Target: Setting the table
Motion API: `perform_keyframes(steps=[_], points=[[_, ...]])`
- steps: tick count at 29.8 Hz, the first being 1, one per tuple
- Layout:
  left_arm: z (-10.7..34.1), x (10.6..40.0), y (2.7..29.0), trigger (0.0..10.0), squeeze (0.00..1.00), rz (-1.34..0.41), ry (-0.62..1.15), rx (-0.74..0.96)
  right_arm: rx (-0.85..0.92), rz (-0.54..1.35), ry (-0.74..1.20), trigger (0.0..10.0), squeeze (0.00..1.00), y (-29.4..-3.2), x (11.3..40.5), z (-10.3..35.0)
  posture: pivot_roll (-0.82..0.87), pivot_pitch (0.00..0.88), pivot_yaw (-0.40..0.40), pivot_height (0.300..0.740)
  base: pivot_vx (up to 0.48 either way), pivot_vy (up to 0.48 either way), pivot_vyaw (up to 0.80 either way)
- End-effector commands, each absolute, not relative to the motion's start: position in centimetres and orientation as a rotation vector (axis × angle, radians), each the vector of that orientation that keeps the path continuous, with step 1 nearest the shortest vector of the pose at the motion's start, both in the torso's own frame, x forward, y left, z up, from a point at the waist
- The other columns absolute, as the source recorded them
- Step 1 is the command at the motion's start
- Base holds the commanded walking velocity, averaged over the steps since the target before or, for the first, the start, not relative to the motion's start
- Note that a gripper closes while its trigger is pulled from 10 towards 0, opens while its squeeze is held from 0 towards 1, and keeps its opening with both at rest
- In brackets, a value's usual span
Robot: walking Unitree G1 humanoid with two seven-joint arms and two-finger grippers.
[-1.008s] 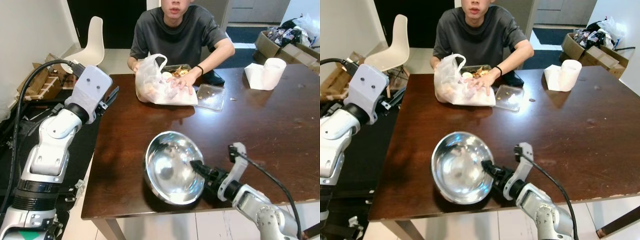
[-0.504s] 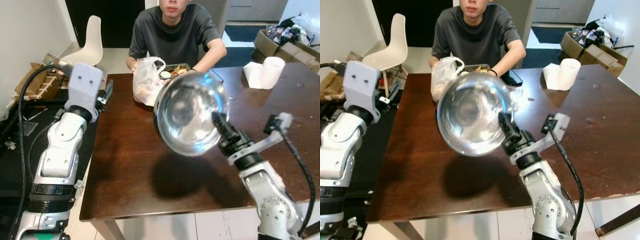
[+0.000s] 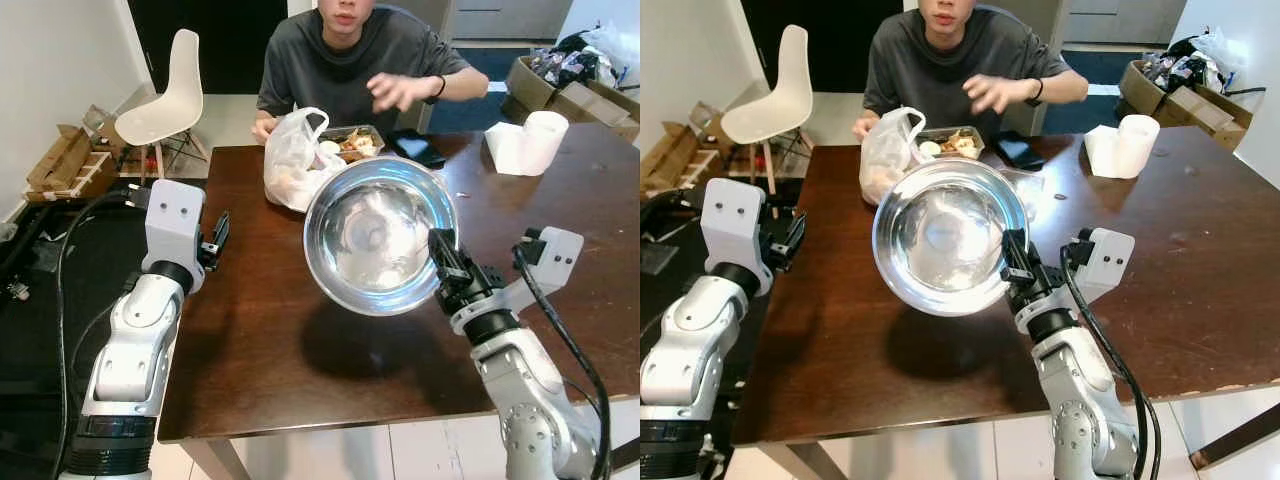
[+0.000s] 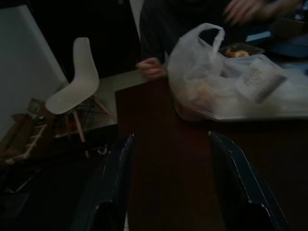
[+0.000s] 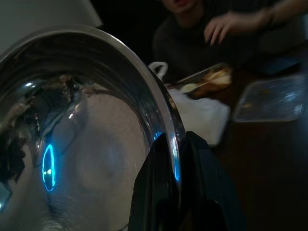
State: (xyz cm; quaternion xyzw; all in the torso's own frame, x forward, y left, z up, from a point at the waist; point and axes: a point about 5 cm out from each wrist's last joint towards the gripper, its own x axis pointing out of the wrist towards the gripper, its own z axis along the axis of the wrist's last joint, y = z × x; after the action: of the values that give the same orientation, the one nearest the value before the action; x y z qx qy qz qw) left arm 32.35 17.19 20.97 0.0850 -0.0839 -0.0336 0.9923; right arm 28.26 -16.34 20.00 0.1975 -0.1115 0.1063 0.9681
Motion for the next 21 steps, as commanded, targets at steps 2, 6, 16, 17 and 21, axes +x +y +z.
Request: perform_keyframes(steps=[2, 6, 16, 17, 21], points=[[19.9, 31.7, 16.3, 10.0, 0.0, -0.077, -0.137, 0.124, 0.339, 0.151, -0.246, 10.0, 0.0, -17.0, 28.9, 20.3, -0.1, 0.0, 0.083, 0.74, 0.0, 0.0, 0.0], [20.1, 31.3, 16.2, 10.0, 0.0, -0.085, -0.152, 0.113, 0.314, 0.112, -0.239, 10.0, 0.0, -17.5, 29.3, 20.0, -0.1, 0.0, 0.083, 0.74, -0.216, 0.0, 0.0], [20.4, 30.7, 15.9, 10.0, 0.0, -0.1, -0.165, 0.115, 0.29, 0.08, -0.223, 10.0, 0.0, -17.8, 29.6, 19.2, -0.09, 0.0, 0.077, 0.74, -0.345, 0.0, 0.0], [20.4, 30.7, 15.9, 10.0, 0.0, -0.1, -0.165, 0.115, 0.29, 0.08, -0.223, 10.0, 0.0, -17.8, 29.6, 19.2, -0.09, 0.0, 0.077, 0.74, -0.412, 0.0, 0.0], [20.5, 30.7, 15.8, 10.0, 0.0, -0.102, -0.168, 0.117, 0.285, 0.075, -0.221, 10.0, 0.0, -17.9, 29.7, 19.1, -0.09, 0.0, 0.078, 0.74, -0.414, 0.0, 0.0]])
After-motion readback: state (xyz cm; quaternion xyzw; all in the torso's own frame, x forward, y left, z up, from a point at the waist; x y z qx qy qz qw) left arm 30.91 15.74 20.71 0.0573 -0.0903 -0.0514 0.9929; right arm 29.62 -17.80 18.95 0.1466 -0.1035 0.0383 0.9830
